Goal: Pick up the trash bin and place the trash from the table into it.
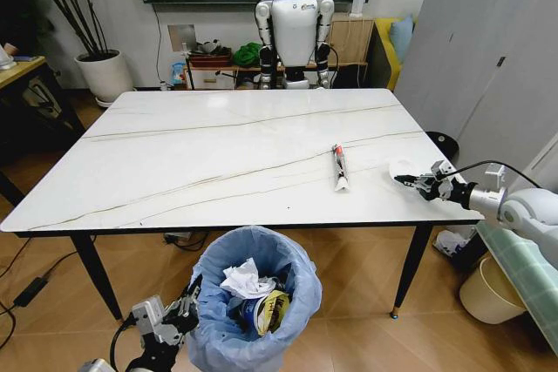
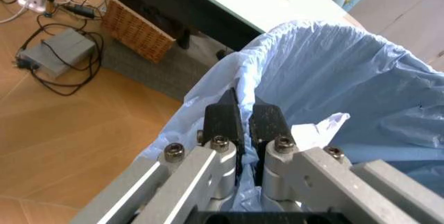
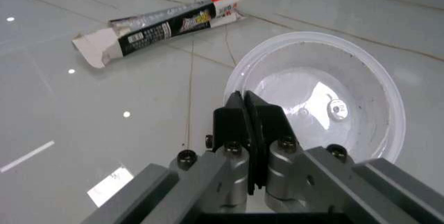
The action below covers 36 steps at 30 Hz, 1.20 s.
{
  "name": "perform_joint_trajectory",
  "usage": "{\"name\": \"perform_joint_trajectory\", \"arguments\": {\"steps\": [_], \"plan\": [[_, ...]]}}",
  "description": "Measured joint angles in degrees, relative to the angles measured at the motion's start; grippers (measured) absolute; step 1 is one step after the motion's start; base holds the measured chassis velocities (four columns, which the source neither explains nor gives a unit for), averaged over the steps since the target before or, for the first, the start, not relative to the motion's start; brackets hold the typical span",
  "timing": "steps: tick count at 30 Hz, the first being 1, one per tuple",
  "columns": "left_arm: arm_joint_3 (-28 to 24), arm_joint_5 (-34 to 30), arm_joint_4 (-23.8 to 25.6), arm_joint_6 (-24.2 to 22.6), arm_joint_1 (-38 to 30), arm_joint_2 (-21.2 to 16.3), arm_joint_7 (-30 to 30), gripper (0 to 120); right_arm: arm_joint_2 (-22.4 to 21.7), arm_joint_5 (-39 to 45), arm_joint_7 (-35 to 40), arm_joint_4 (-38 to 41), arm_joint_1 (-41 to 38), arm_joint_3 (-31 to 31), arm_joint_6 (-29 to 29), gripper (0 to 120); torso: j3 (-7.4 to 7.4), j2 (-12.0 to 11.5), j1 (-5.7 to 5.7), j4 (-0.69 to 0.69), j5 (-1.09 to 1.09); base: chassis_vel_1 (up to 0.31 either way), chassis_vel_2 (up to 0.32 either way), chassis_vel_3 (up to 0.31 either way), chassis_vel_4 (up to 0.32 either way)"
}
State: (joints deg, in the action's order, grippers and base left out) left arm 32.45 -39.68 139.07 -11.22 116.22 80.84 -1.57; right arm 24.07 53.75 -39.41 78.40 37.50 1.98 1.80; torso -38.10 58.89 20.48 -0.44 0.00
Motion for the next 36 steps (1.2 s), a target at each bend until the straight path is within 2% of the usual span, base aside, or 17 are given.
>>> {"name": "perform_joint_trajectory", "arguments": {"steps": [3,8,11,12,15,17,20,21,24,36], "plan": [[-0.1,-0.3,-0.1,0.0,-0.3,-0.4,0.0,0,-1.4,0.9,0.1,2.3,0.7,-1.3,-0.1,0,0.0,0.0,0.0,0.01,0.0,0.0,0.0,0.0,0.0],[-0.6,-0.8,-0.2,0.0,-0.7,-1.0,-0.1,0,-5.6,2.8,-0.3,8.6,5.2,-7.0,-0.8,0,0.0,0.0,0.0,-0.01,0.0,0.0,0.0,0.0,0.0],[-0.8,-0.9,-0.2,0.0,-0.7,-1.1,-0.2,0,-8.9,4.3,-1.7,16.6,7.6,-10.2,-1.8,0,0.0,0.0,0.0,-0.03,-0.02,0.0,0.0,0.0,0.0],[-0.8,-0.9,-0.2,0.0,-0.7,-1.1,-0.2,0,-8.9,4.3,-1.7,16.6,7.6,-10.2,-1.8,0,0.0,0.0,0.0,-0.03,-0.02,0.0,0.0,0.0,0.0],[-0.8,-0.9,-0.1,0.0,-0.6,-0.7,-0.2,0,-10.4,5.2,-2.1,23.6,7.8,-10.9,-2.7,0,0.0,0.0,0.0,0.02,-0.03,0.0,0.0,0.0,0.0],[-0.8,-0.9,0.0,0.0,-0.6,-0.7,-0.2,0,-10.7,5.4,-2.1,25.4,7.8,-10.9,-2.8,0,0.0,0.0,0.0,0.02,-0.03,0.0,0.0,0.0,0.0],[-0.6,-0.9,0.2,-0.1,-0.6,-0.3,-0.3,0,-11.5,5.5,-2.1,33.3,7.7,-9.2,-3.4,0,0.01,0.0,0.0,0.02,0.0,0.0,0.0,0.0,0.0],[-0.6,-0.9,0.2,-0.1,-0.6,-0.3,-0.3,0,-11.5,5.5,-2.1,33.3,7.7,-9.2,-3.4,0,0.01,0.0,0.0,0.02,0.0,0.0,0.0,0.0,0.0],[-0.8,-1.0,0.2,-0.2,-0.7,-0.3,-0.5,0,-12.1,4.1,-2.0,40.0,8.9,-6.9,-4.1,0,0.01,0.0,0.0,0.0,0.0,0.0,0.0,0.0,0.0],[-2.0,-1.1,-0.8,-0.5,-1.5,0.2,-0.6,0,-13.6,-0.1,-1.8,47.3,9.1,-1.0,-6.2,0,0.01,0.0,0.0,0.0,0.0,0.0,0.0,0.0,0.0]]}}
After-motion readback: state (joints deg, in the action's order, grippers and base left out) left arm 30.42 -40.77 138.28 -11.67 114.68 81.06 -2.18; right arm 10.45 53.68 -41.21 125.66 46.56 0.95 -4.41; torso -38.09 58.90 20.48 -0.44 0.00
